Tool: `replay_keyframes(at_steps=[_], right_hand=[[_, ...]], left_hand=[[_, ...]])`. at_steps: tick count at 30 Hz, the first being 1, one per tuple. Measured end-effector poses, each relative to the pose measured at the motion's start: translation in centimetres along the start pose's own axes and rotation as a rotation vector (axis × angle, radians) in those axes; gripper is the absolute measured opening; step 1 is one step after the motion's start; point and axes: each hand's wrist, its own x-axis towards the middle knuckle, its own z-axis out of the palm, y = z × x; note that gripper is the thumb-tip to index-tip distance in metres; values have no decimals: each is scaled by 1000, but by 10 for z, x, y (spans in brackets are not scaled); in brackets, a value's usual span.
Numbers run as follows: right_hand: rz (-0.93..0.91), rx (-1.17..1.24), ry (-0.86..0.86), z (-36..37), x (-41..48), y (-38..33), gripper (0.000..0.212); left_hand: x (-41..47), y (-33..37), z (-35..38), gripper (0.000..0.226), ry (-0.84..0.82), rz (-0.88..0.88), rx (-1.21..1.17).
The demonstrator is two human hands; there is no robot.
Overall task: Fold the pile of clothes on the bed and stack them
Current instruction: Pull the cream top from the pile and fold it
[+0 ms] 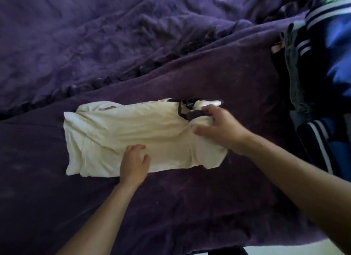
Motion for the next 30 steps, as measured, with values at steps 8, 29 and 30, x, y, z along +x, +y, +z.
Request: replay_keyframes(at_steps=[8,29,30], right_hand=[[147,184,-203,93,44,7,44],[61,259,82,152,48,-43,40],[40,217,73,170,50,-60,45]], left_hand=[[-14,-36,-21,26,261,-119,-111],[-10,-108,-10,36,4,258,-149],[-14,-119,-21,32,44,220,-183]])
